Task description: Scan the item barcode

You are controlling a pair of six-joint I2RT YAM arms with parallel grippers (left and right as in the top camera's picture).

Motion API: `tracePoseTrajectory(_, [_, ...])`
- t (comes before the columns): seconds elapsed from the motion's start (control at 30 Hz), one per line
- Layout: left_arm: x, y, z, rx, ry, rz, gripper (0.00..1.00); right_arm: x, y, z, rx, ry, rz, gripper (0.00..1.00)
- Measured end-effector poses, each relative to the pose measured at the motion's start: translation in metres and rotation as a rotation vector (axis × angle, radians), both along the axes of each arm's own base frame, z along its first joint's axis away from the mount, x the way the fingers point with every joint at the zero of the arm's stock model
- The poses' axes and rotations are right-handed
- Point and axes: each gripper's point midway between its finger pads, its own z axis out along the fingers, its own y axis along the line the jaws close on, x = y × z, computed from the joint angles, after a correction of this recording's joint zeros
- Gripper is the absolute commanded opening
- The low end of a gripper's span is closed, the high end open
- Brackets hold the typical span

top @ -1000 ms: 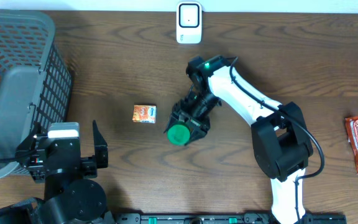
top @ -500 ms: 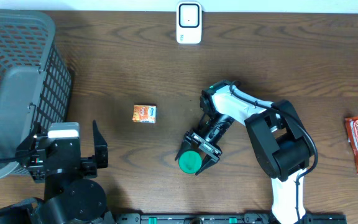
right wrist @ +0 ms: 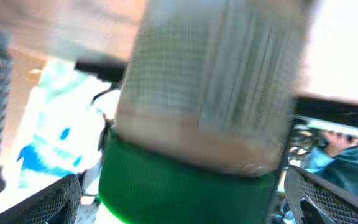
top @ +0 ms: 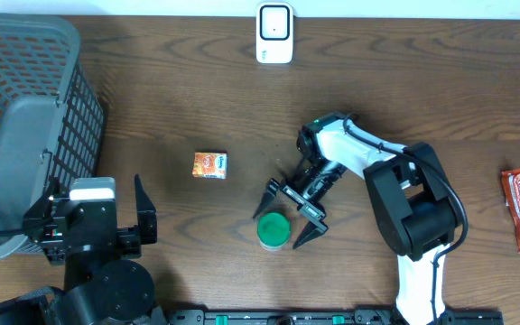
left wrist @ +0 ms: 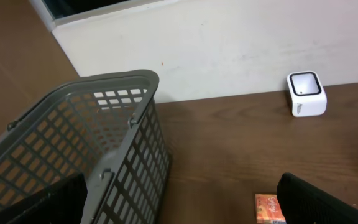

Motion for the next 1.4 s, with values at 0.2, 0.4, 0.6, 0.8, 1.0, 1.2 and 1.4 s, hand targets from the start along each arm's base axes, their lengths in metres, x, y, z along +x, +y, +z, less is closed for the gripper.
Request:
tracePoseTrajectory(0.2, [0.000,0.000,0.000,0.000,0.000,0.000,0.98,0.007,-0.019,-0.004,-0.115,-0.077,0.086,0.99])
tracePoseTrajectory(0.4, [0.000,0.000,0.000,0.000,0.000,0.000,0.98,0.040,-0.023,0.013,-0.173,-0.290,0.136,0.99])
tracePoseTrajectory(0.6, [0.000,0.000,0.000,0.000,0.000,0.000,0.98,0.062,-0.033,0.038,-0.270,-0.511,0.211,0.99])
tracePoseTrajectory(0.8, [0.000,0.000,0.000,0.000,0.000,0.000,0.98,0.052,-0.036,0.053,-0.450,-0.583,0.202,0.99])
tracePoseTrajectory(1.0, [0.000,0.000,0.000,0.000,0.000,0.000,0.98,0.045,-0.017,0.064,-0.595,-0.522,-0.049,0.99])
tracePoseTrajectory(1.2, [0.000,0.000,0.000,0.000,0.000,0.000,0.98,0.046,0.003,0.066,-0.626,-0.454,-0.215,0.90])
tracePoseTrajectory(1.4, [0.000,0.000,0.000,0.000,0.000,0.000,0.98,0.021,-0.004,0.066,-0.888,-0.250,-0.449,0.96])
